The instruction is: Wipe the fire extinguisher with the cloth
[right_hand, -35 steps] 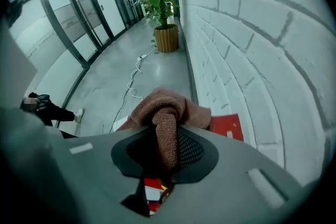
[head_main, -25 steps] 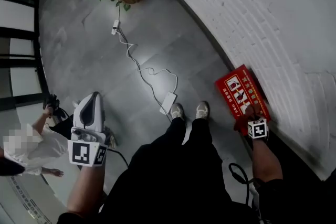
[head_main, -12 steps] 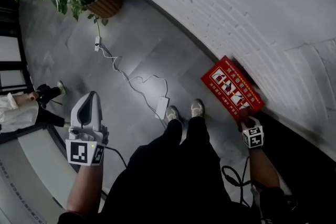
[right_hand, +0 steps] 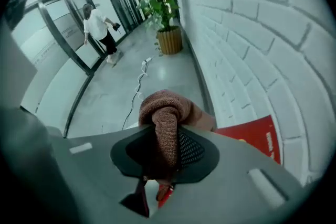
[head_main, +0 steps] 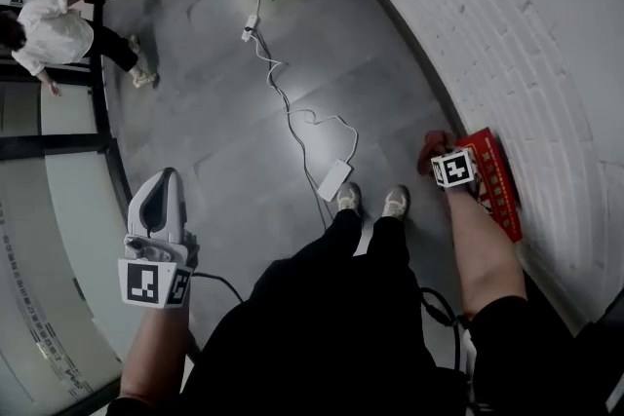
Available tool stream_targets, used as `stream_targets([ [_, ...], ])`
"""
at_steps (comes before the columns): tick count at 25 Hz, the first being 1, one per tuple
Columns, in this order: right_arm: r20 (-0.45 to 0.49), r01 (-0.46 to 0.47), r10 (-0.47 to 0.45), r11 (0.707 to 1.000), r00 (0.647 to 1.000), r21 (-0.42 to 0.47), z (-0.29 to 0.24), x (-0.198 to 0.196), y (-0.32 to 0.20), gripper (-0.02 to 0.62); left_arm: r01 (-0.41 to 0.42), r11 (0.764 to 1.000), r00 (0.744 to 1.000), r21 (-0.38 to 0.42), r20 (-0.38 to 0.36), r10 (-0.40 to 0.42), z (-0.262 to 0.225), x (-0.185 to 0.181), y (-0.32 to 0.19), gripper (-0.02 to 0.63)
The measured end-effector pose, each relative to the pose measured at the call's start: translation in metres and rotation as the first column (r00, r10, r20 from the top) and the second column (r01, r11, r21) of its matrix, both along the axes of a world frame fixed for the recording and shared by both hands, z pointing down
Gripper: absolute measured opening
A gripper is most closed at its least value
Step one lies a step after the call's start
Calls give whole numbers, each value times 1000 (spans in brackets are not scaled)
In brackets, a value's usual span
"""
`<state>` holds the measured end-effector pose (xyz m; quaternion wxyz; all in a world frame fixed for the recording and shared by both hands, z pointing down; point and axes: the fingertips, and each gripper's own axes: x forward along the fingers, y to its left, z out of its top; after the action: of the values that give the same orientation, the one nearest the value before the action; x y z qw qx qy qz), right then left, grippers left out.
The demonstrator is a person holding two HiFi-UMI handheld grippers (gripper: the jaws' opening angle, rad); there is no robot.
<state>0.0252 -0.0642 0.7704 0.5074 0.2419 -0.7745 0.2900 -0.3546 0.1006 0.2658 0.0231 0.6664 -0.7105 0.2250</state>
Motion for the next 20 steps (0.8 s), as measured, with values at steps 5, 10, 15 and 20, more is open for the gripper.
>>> stream_targets([
  [5,-27,-14,12,999,1000,-48,5,27,25,81,48,999,999,-3,-13,-48,7,-7,20,-2],
  [10,-82,-78,74,996,994,-50,0,117,115,77,-69,997,996,33,-62,71,10,25,-20,-2],
  [15,-170,-277,258,956,951,-97,-11,213,212,77,-245,968,963,61,-97,250,14,73,-84,-2],
  [20,-304,-539,464,806,832,-244,-4,288,314,78,-419,906,899,59,-115,424,22,131,-124,-2],
])
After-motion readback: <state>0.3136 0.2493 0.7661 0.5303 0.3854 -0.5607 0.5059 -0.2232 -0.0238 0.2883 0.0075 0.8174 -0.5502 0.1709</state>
